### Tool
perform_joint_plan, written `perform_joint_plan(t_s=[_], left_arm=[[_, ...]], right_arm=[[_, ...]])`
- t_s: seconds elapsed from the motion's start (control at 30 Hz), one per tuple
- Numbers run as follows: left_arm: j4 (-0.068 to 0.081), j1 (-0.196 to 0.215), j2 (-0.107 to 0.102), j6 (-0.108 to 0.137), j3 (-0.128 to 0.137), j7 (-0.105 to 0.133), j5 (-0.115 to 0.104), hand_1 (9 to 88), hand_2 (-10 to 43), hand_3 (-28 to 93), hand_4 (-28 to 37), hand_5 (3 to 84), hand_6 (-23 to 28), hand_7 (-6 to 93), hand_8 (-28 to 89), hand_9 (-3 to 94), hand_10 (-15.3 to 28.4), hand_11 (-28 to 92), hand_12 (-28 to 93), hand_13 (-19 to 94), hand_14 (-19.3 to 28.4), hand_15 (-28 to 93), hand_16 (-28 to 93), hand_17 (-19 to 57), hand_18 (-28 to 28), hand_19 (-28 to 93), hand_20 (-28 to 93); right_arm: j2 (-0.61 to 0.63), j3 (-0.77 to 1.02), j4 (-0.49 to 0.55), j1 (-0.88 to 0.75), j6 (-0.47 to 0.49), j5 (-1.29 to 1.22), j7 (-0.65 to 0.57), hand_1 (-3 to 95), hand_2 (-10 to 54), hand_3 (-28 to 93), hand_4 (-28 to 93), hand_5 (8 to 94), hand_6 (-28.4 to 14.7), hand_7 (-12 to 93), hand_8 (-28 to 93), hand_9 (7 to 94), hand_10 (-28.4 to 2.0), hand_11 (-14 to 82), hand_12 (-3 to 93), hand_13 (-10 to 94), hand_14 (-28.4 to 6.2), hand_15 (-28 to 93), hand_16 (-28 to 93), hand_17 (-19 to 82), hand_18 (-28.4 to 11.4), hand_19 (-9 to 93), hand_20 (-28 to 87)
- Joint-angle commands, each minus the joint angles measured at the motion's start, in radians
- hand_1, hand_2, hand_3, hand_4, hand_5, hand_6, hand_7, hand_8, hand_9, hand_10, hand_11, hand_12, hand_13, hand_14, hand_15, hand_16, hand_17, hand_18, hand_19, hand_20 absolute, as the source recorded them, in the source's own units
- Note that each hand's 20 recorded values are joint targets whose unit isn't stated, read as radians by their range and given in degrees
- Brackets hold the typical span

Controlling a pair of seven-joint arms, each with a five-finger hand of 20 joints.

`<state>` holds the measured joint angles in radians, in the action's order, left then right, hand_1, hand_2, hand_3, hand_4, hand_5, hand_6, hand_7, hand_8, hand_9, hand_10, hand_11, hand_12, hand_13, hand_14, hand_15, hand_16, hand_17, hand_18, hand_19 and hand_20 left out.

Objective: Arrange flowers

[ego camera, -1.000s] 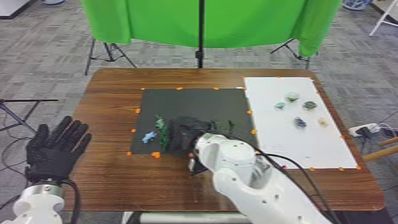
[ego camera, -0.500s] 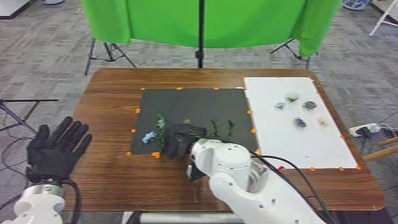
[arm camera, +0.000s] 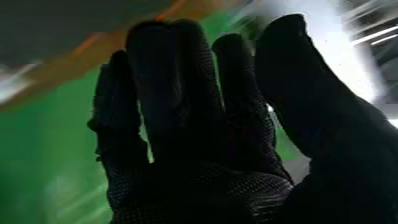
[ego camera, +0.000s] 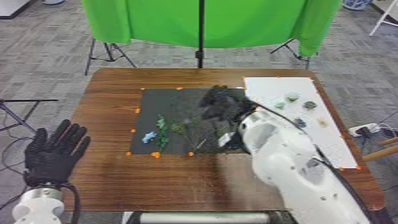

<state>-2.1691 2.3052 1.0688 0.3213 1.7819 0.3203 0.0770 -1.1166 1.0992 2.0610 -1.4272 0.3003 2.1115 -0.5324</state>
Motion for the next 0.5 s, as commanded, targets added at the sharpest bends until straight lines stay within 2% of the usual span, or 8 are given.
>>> perform_joint_plan(t_s=[0.03, 0.23, 0.33, 0.5], left_arm=[[-0.016, 0.044, 0.005, 0.0, 0.016, 0.015, -0.004, 28.5, 15.3, 69, -28.3, 47.6, 10.1, 10.6, -9, 43.5, 15.5, 21, 11, 38, 14.8, 37, -6, -6.0, 14.0, 38, 14], [-0.024, 0.057, 0.008, 0.001, 0.028, 0.022, -0.005, 28.5, 15.3, 69, -28.3, 47.6, 10.2, 10.5, -9, 43.5, 15.5, 21, 11, 38, 14.9, 37, -6, -6.0, 14.0, 38, 14], [-0.024, 0.049, 0.011, 0.007, 0.02, 0.016, -0.008, 28.5, 15.2, 69, -28.3, 47.7, 10.2, 10.5, -9, 43.5, 15.5, 21, 11, 38, 14.9, 37, -6, -5.9, 14.0, 38, 14], [-0.025, 0.048, 0.015, 0.012, 0.012, 0.009, -0.009, 28.6, 15.2, 69, -28.3, 48.1, 10.1, 10.6, -9, 43.5, 15.5, 21, 11, 38, 14.9, 38, -6, -6.0, 14.0, 38, 14]], right_arm=[[0.181, 0.31, -0.09, -0.082, 0.041, 0.051, -0.108, 44.1, -9.5, 71, -28, 56.5, -5.7, 7, -10, 58.2, -17.3, 8.4, 13.8, 62, -12.6, 53, 21, 28, -22.8, 78, 37], [0.207, 0.329, -0.136, -0.143, 0.034, 0.142, -0.073, 43.6, -9.5, 68, -28, 56.2, -7.4, 6, -10, 55.1, -17.4, 6.8, 12.9, 61, -12.3, 52, 21, 27, -22.7, 78, 37], [0.209, 0.325, -0.154, -0.167, 0.027, 0.192, -0.046, 44.0, -9.5, 68, -28, 57.2, -7.1, 6, -10, 55.1, -17.0, 7.0, 12.9, 61, -12.2, 53, 21, 27, -22.8, 78, 37], [0.198, 0.323, -0.172, -0.18, 0.055, 0.173, -0.069, 44.9, -9.5, 67, -28, 57.6, -6.8, 6, -10, 54.8, -16.5, 7.1, 13.3, 61, -11.9, 54, 21, 26, -22.6, 78, 38]])
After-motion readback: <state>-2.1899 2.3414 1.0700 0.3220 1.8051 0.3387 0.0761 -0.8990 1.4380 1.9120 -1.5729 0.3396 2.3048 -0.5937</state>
